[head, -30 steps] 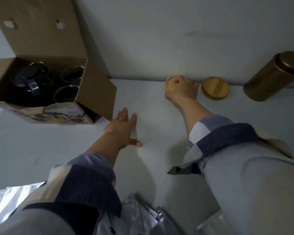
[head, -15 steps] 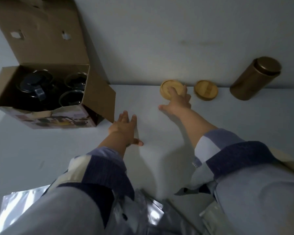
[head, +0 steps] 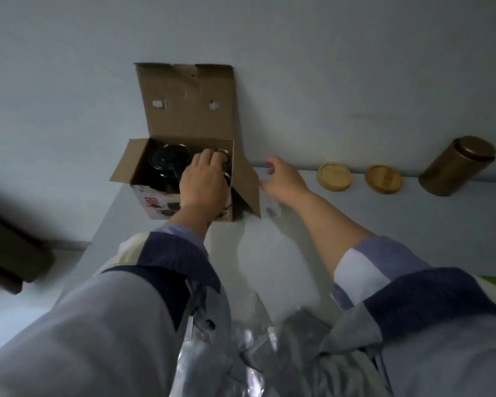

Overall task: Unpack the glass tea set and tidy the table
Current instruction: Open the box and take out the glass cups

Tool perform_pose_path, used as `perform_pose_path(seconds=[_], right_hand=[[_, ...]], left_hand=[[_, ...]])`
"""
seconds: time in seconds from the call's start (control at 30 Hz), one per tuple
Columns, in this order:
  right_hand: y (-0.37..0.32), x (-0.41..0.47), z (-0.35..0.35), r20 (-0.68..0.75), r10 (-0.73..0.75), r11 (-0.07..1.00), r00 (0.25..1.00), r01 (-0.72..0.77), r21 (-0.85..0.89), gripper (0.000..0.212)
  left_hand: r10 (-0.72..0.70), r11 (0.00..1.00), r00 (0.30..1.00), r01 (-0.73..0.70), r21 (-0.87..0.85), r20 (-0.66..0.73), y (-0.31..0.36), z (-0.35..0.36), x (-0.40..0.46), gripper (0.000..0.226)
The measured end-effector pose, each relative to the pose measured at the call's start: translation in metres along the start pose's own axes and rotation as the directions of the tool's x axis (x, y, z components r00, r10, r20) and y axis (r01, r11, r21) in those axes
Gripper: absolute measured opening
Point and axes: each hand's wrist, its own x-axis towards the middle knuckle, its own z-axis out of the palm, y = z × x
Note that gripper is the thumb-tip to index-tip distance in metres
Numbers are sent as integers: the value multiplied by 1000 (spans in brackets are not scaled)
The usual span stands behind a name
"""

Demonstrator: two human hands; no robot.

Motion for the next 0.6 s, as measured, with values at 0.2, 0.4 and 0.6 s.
perform_pose_path(seconds=[0.2, 0.4, 0.6], right_hand=[[-66, 13, 35, 52, -152, 975, 987, 158, -158, 50], [-93, 32, 55, 191, 110, 850, 975, 7, -527, 74], [-122, 39, 61, 221, 349, 669, 911, -77, -739, 95]], left_hand=[[-349, 936, 894, 315, 159, 280, -89, -1, 3, 100], [-296, 951, 846, 216, 222, 444, -120, 3, -5, 125], [-279, 947, 874, 180, 268, 398, -121, 10, -8, 131]])
